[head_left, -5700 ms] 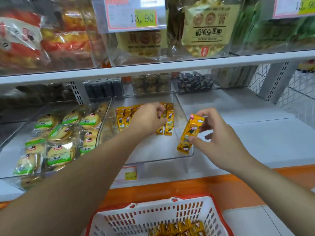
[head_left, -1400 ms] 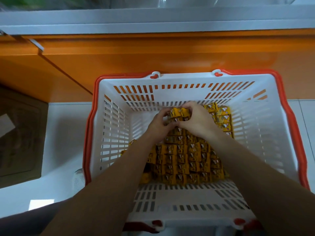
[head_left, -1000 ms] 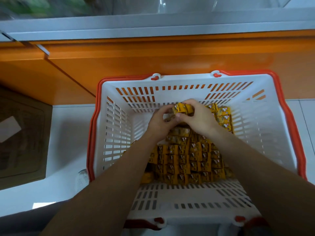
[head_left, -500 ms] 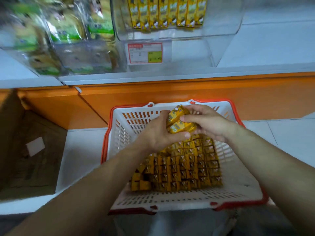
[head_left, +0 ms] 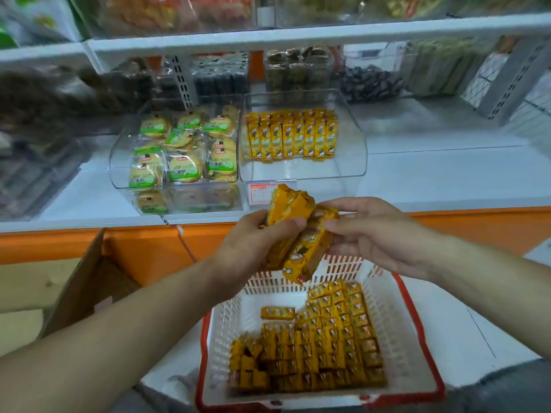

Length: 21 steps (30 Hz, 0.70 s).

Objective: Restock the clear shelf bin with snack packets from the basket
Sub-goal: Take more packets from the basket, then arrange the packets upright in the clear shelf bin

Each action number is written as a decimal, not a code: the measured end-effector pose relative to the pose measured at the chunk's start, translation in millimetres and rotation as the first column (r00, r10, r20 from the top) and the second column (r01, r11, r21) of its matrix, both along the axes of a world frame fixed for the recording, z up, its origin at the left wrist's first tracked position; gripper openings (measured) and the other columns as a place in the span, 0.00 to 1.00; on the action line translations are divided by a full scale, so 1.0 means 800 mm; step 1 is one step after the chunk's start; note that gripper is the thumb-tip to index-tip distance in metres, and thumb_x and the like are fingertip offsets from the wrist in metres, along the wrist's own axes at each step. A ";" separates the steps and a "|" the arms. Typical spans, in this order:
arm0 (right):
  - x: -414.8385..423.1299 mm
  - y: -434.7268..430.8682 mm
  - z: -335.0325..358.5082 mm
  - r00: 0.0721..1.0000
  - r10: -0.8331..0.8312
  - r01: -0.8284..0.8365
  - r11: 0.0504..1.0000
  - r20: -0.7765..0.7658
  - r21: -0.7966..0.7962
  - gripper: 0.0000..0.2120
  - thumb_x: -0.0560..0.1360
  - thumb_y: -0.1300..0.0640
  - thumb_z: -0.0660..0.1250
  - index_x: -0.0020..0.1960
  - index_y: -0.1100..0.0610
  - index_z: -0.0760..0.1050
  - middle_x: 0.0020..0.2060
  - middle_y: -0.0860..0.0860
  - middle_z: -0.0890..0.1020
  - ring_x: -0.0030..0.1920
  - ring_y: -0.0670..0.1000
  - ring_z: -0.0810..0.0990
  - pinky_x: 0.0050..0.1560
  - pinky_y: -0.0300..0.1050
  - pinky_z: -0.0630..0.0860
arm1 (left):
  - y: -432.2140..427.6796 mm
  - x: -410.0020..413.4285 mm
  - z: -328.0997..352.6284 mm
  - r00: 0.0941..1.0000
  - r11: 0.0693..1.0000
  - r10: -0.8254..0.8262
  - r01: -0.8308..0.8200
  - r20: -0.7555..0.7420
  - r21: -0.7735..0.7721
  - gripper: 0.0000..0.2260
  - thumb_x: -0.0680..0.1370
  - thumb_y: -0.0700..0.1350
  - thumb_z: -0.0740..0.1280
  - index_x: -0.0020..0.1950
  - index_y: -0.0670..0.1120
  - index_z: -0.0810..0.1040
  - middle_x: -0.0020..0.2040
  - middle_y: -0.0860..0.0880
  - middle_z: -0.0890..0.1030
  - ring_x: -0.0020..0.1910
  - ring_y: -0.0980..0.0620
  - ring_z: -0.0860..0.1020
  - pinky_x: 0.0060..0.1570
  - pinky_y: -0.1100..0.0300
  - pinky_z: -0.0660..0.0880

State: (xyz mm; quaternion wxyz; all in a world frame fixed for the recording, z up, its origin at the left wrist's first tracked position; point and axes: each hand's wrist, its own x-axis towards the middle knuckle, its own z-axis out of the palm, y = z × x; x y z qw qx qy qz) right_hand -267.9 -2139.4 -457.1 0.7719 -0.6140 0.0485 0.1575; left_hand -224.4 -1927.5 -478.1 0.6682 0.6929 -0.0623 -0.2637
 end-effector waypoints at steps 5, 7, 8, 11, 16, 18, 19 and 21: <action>0.003 -0.002 0.010 0.999 -0.002 0.000 0.999 0.033 0.039 0.17 0.77 0.69 0.61 0.61 0.56 0.80 0.52 0.62 0.84 0.46 0.60 0.85 0.43 0.49 0.82 | 0.018 0.002 0.016 0.998 0.997 0.049 -0.051 -0.025 -0.056 0.22 0.70 0.54 0.76 0.60 0.43 0.82 0.54 0.40 0.87 0.50 0.40 0.86 0.44 0.52 0.83; 0.008 -0.003 0.010 0.997 -0.033 0.029 0.998 0.063 0.061 0.17 0.77 0.70 0.60 0.57 0.57 0.82 0.54 0.65 0.84 0.49 0.63 0.84 0.44 0.50 0.83 | 0.024 0.007 0.017 0.994 0.992 0.100 -0.103 -0.034 -0.078 0.24 0.68 0.53 0.78 0.59 0.43 0.82 0.54 0.38 0.86 0.48 0.41 0.86 0.46 0.50 0.84; 0.010 -0.003 0.010 0.996 -0.061 0.056 0.995 0.070 0.077 0.16 0.75 0.71 0.62 0.54 0.57 0.82 0.54 0.66 0.83 0.49 0.64 0.84 0.44 0.50 0.83 | 0.027 0.009 0.017 0.991 0.988 0.130 -0.133 -0.038 -0.083 0.24 0.67 0.54 0.76 0.58 0.42 0.82 0.54 0.37 0.86 0.47 0.41 0.86 0.47 0.50 0.85; 0.015 -0.008 0.005 0.986 -0.154 0.145 0.980 0.061 0.136 0.12 0.67 0.69 0.69 0.48 0.59 0.79 0.44 0.63 0.84 0.43 0.60 0.86 0.43 0.48 0.83 | 0.035 0.015 0.015 0.979 0.976 0.198 -0.202 -0.048 -0.086 0.22 0.70 0.54 0.73 0.57 0.40 0.82 0.53 0.35 0.85 0.44 0.42 0.86 0.44 0.51 0.85; 0.022 0.004 -0.003 0.958 -0.282 0.268 0.941 0.043 0.206 0.12 0.62 0.68 0.73 0.39 0.58 0.73 0.43 0.62 0.84 0.45 0.57 0.86 0.43 0.47 0.83 | 0.035 0.018 0.014 0.960 0.952 0.262 -0.274 -0.102 -0.136 0.24 0.73 0.54 0.73 0.60 0.38 0.81 0.53 0.35 0.85 0.44 0.42 0.87 0.39 0.54 0.83; 0.021 0.020 -0.007 0.965 -0.256 0.244 0.956 0.056 0.163 0.12 0.59 0.67 0.75 0.35 0.56 0.74 0.46 0.63 0.85 0.46 0.58 0.86 0.43 0.48 0.83 | 0.027 0.016 0.014 0.959 0.951 0.266 -0.277 -0.095 -0.140 0.28 0.68 0.56 0.74 0.61 0.38 0.81 0.52 0.36 0.86 0.45 0.41 0.86 0.46 0.49 0.84; 0.020 0.028 -0.009 0.971 -0.228 0.219 0.967 0.065 0.129 0.12 0.59 0.66 0.76 0.36 0.55 0.75 0.47 0.63 0.85 0.45 0.57 0.85 0.42 0.47 0.82 | 0.023 0.015 0.014 0.957 0.949 0.273 -0.285 -0.095 -0.138 0.29 0.67 0.56 0.75 0.61 0.39 0.81 0.52 0.37 0.86 0.47 0.40 0.86 0.50 0.46 0.84; 0.018 0.041 -0.010 0.982 -0.168 0.165 0.985 0.082 0.042 0.16 0.62 0.69 0.76 0.44 0.56 0.77 0.48 0.60 0.86 0.41 0.56 0.84 0.36 0.44 0.77 | 0.019 0.018 0.014 0.952 0.943 0.292 -0.302 -0.090 -0.139 0.26 0.69 0.56 0.74 0.60 0.40 0.82 0.52 0.38 0.86 0.50 0.38 0.86 0.55 0.42 0.83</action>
